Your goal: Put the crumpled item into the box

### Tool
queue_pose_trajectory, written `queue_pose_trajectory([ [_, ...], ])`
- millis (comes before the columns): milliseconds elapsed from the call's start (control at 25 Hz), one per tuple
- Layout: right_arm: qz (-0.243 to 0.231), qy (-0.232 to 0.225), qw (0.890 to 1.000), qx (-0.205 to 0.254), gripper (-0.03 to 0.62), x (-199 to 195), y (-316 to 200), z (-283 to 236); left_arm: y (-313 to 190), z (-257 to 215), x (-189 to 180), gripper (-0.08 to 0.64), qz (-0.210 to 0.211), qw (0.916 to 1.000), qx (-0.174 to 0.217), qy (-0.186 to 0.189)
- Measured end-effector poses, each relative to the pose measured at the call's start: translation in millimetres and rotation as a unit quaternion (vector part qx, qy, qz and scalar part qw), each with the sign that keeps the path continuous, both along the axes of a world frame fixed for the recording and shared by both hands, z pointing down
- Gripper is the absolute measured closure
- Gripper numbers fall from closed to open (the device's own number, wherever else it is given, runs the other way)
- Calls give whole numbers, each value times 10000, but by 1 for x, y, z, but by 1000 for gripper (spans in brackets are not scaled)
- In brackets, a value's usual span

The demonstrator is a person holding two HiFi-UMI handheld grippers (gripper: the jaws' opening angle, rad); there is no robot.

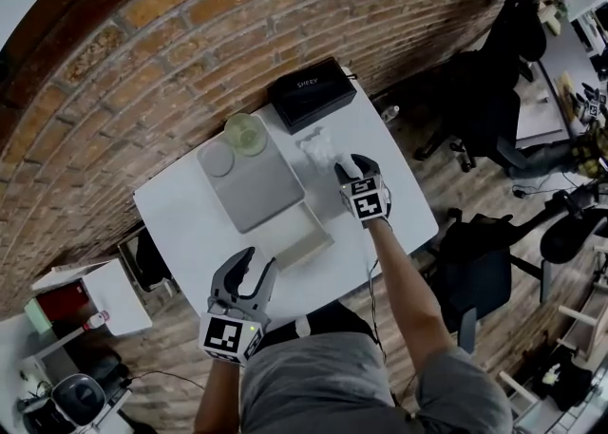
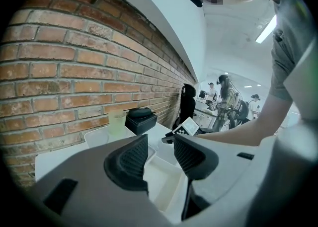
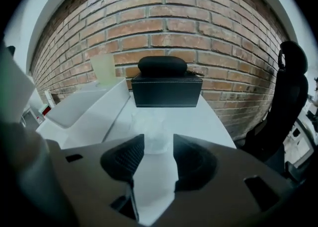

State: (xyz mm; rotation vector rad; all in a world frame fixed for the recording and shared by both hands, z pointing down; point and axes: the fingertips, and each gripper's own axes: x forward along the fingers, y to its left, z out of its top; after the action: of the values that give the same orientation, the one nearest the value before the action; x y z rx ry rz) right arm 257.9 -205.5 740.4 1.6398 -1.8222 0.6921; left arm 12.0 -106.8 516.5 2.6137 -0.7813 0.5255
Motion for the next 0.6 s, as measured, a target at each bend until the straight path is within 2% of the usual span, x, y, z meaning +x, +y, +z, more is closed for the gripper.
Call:
queue_pose_trajectory([
  [320,-259,-11,9994,-217,412,-2,-26,17,-5,5,-2,405,-40,9999,-126,-19],
  [600,-355,-125,9975,-591,440,-4,-30,35,-4,10,-8,405,-133,9997,-206,-21],
])
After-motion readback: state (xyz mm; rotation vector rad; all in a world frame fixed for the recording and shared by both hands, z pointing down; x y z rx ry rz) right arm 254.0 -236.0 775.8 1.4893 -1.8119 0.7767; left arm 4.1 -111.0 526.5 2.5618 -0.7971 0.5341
